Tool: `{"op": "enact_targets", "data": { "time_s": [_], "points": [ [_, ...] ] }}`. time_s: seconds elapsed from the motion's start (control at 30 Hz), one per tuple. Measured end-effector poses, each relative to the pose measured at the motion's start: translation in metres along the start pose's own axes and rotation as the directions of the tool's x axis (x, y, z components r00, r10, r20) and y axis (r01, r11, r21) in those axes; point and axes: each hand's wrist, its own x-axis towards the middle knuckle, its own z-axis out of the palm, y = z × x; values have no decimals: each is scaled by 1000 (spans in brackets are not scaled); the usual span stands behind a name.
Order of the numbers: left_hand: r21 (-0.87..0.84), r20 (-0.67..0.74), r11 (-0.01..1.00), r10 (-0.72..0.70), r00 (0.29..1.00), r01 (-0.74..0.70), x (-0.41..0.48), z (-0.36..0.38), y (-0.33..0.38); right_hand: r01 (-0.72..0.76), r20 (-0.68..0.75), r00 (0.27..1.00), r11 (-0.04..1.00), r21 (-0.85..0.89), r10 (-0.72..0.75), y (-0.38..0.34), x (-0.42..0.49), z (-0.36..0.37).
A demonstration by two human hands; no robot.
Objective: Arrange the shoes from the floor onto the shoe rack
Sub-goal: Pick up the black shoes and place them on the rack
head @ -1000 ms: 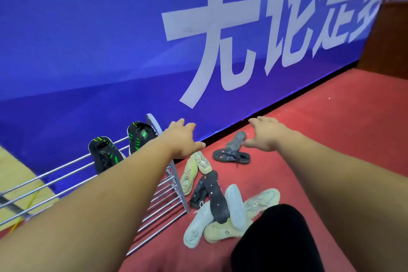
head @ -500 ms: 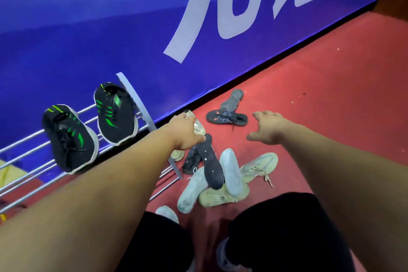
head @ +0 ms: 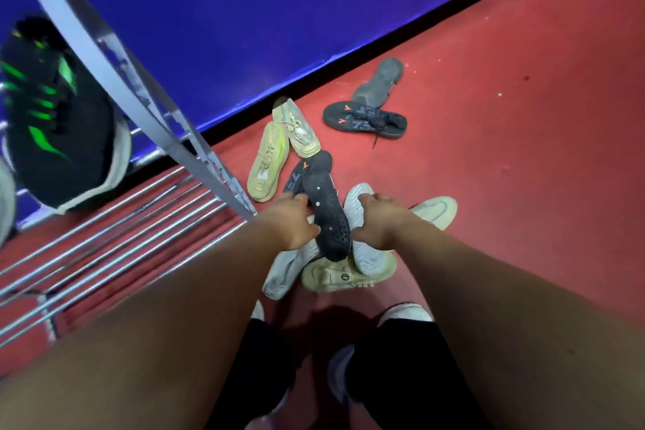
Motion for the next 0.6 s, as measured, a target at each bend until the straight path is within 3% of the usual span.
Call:
{"op": "enact_targets", "data": {
  "time_s": [0.13,0.37,0.43,0.6],
  "points": [
    [-56,41,998,-30,999,33,39,31,-8,-48,29,999,961,271,42,-15,40,30],
    [-109,103,988,-102,989,113,84,80,-17,-182,109,983,743,644,147,-11,92,73],
    [-114,108,986,-110,988,122,92,90,-17,-216,141,976,643,735,167,-7,103,72],
    [-141,123,977,-143,982,160,99,105,-15,-318,273,943,277,907,188,-4,113,72]
  ]
}}
